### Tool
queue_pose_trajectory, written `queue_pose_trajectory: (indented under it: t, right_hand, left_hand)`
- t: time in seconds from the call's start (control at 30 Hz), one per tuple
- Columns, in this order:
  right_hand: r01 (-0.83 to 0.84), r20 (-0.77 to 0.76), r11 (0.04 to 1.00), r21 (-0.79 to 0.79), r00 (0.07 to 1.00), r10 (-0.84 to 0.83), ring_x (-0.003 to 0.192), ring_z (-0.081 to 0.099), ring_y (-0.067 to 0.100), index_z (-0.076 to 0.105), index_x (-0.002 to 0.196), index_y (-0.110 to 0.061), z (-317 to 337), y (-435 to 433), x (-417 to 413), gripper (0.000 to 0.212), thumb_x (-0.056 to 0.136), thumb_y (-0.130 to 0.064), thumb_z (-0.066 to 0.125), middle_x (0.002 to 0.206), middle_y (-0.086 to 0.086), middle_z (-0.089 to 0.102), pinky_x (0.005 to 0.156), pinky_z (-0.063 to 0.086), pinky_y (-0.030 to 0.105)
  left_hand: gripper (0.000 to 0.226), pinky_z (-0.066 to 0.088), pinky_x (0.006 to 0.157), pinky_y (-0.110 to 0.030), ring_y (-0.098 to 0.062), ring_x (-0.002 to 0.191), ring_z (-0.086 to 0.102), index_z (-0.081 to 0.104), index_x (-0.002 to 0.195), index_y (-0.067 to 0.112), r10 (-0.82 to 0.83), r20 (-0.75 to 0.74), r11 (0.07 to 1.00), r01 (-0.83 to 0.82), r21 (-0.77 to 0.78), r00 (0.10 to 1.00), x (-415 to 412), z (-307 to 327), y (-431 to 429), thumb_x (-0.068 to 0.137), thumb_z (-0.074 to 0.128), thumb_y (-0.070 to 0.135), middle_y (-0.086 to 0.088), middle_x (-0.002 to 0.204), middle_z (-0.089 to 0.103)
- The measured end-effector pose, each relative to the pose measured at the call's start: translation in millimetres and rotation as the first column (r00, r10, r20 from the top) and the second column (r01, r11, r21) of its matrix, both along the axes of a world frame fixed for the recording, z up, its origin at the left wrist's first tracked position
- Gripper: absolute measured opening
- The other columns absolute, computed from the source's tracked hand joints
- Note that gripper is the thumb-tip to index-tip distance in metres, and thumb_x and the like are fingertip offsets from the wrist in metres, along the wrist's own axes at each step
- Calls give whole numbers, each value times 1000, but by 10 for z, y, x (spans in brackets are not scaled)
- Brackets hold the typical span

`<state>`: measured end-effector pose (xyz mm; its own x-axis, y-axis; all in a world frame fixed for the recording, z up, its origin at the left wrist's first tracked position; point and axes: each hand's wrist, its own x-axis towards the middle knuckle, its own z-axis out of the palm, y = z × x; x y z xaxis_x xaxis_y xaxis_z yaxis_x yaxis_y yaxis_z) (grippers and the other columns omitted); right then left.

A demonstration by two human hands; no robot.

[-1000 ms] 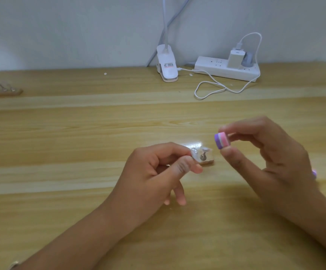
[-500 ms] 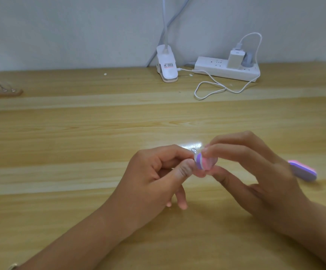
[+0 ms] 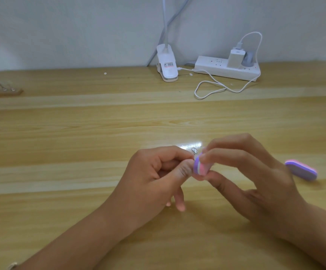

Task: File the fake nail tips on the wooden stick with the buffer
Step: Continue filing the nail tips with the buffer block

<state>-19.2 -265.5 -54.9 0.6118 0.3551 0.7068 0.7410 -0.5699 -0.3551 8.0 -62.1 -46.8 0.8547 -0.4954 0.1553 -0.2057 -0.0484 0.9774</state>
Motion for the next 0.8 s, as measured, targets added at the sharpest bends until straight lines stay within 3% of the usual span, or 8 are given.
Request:
queue_pose_trajectory:
  t: [0.1,0.2,0.6,0.8]
  right_hand:
    - [50,-27,999,17,998,-49,99,64,23,69,102,-7,18,-33,29,11,94,-12,64,107,4,64,87,50,36]
    - [5,0,1000,18,1000,-5,99,64,25,68,104,-13,19,16,-14,10,97,-15,62,108,6,63,87,50,34]
    - [61,1,998,-25,998,-61,97,64,27,70,99,-5,12,-24,16,11,95,-12,64,105,8,64,86,50,36]
    - [28,22,997,-67,999,-27,95,63,25,72,98,-5,16,6,-22,9,95,-9,65,104,7,64,88,49,31]
  left_hand:
    - [15,45,40,-21,-20,43,64,72,92,19,-7,-34,1000,7,-5,999,-7,12,1,93,59,26,1,84,76]
    - [15,45,41,-22,-18,42,64,74,92,18,-5,-11,1000,5,-2,1000,-16,16,3,93,59,24,3,77,75]
    - [17,45,41,-23,-20,42,63,74,88,17,-17,-41,1000,17,10,999,2,22,6,92,59,24,-3,77,75]
    - [20,45,42,-24,-21,44,61,72,83,11,-20,-30,1000,21,20,999,6,17,7,91,56,21,-5,67,69]
